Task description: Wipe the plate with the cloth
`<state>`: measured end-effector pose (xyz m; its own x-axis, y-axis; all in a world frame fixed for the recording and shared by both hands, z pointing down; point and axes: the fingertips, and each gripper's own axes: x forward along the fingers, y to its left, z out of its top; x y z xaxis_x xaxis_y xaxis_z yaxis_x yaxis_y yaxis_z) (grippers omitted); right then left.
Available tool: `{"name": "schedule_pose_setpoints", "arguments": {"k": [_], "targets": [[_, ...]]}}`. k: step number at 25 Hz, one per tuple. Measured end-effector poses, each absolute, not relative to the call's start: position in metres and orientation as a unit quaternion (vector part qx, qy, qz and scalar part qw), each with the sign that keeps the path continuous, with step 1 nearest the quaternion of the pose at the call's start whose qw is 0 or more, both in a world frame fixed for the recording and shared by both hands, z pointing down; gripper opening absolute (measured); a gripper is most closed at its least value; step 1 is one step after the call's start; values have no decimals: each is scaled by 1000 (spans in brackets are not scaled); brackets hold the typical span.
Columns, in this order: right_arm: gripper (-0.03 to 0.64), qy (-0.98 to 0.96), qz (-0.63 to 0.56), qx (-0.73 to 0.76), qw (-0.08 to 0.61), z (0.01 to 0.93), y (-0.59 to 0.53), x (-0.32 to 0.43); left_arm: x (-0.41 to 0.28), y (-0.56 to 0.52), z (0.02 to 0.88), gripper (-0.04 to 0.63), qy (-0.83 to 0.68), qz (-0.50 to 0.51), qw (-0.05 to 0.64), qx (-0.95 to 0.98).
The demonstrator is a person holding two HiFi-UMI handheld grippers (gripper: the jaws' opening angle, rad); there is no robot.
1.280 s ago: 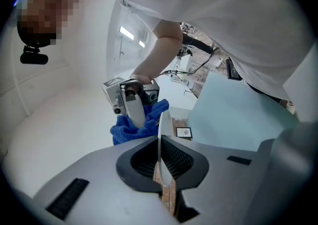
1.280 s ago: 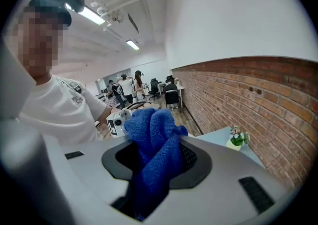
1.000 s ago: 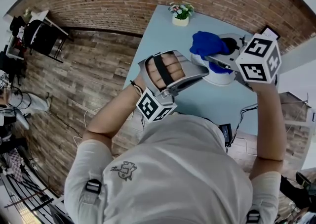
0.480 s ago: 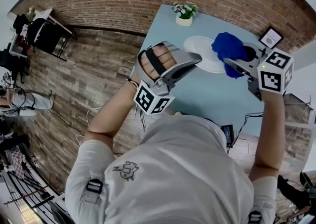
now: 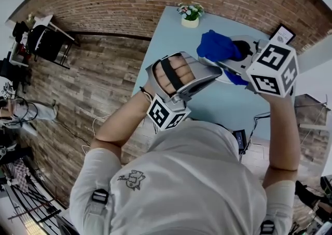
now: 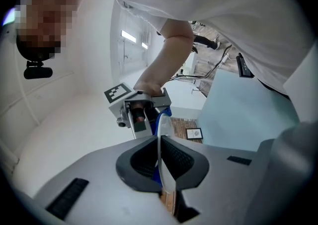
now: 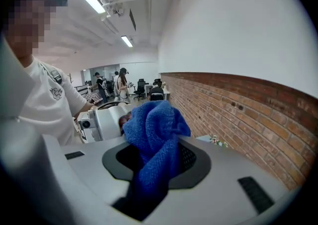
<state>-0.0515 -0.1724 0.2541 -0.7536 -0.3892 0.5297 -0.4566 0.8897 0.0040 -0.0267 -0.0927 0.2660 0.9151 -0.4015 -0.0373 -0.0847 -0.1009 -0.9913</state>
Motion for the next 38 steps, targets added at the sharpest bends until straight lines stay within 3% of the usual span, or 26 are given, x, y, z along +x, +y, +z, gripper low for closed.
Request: {"name": "schedule_pose_setpoints", "arguments": {"k": [13,22,32,38], "targets": [[130,-907,112,302,270,282,-201,21,-56,-118,269,20,193,-148,643,-726],[130,-941,104,233,224,252,-150,-31,-41,-109,270,18,170,-139,649,-729],[126,-920,97,246,290,271,-188,-24,-15,-77,267,18,144,-115,669,-720],[126,-907,132,285,281,288,-206,18,-30,-95,268,21,168,-139,660,-719]]}}
